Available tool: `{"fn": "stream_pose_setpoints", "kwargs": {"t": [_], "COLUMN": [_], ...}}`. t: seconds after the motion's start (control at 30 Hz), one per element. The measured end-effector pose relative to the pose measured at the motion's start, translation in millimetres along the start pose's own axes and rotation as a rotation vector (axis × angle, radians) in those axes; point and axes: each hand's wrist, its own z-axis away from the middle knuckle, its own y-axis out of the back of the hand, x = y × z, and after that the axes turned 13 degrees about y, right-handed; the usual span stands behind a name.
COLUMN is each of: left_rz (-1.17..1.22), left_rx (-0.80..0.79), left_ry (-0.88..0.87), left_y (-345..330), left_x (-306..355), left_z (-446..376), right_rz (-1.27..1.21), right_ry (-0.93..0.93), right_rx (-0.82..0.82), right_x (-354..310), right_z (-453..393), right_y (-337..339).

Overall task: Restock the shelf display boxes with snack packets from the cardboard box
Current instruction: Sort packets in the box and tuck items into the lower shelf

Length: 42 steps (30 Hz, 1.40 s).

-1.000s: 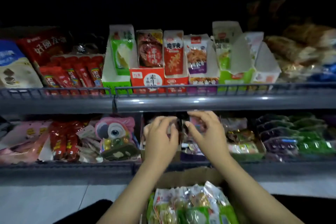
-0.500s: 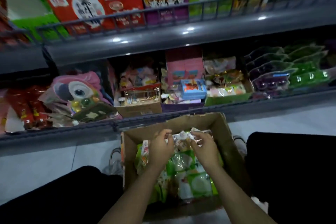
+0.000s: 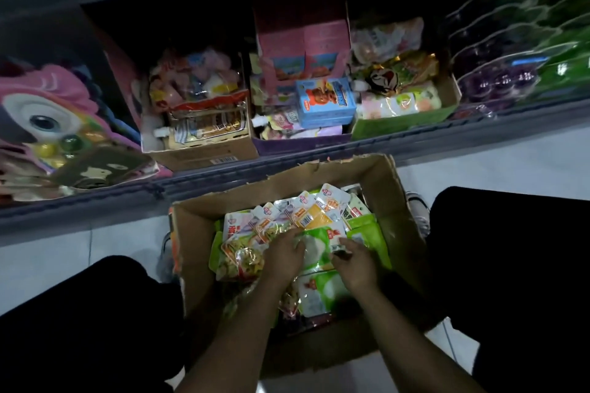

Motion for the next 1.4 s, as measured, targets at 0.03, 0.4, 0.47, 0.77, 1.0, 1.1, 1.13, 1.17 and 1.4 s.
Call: {"fn": "stream_pose_setpoints", "kwargs": {"t": [0.03, 0.4, 0.47, 0.77, 1.0, 1.1, 1.13, 1.17, 1.4], "left_rz": [-0.016, 0.112, 0.172, 0.445, 0.699, 0.702, 0.689, 0.683, 0.66], "left_rx": [0.016, -0.044, -0.075, -0.07, -0.137, -0.096, -0.061, -0.026, 0.127], "left_ry": [-0.002, 0.123, 0.145, 0.133, 0.034, -0.068, -0.111, -0.152, -0.385], "left_y": [-1, -8, -5, 52, 128, 167, 181, 194, 289], "left_x": [1, 7, 7, 34, 72, 85, 89, 94, 109], "left_z": [-2, -21, -19, 7, 63, 94, 106, 119, 199], "right_rz": [0.005, -0.045, -0.052, -0.324, -0.59, -0.586, -0.57, -0.567, -0.477], "right_ry": [-0.002, -0.012, -0.02, -0.019, 0.198, 0.356, 0.397, 0.429, 0.717], "right_rx": [0.001, 0.036, 0.04, 0.157, 0.14, 0.098, 0.08, 0.062, -0.009], "right_x": [3, -3, -6, -51, -145, -193, -209, -224, -333], "right_z": [-1, 2, 2, 0, 25, 49, 56, 64, 119], "right_y": [-1, -1, 0, 11, 52, 74, 80, 85, 114]}}
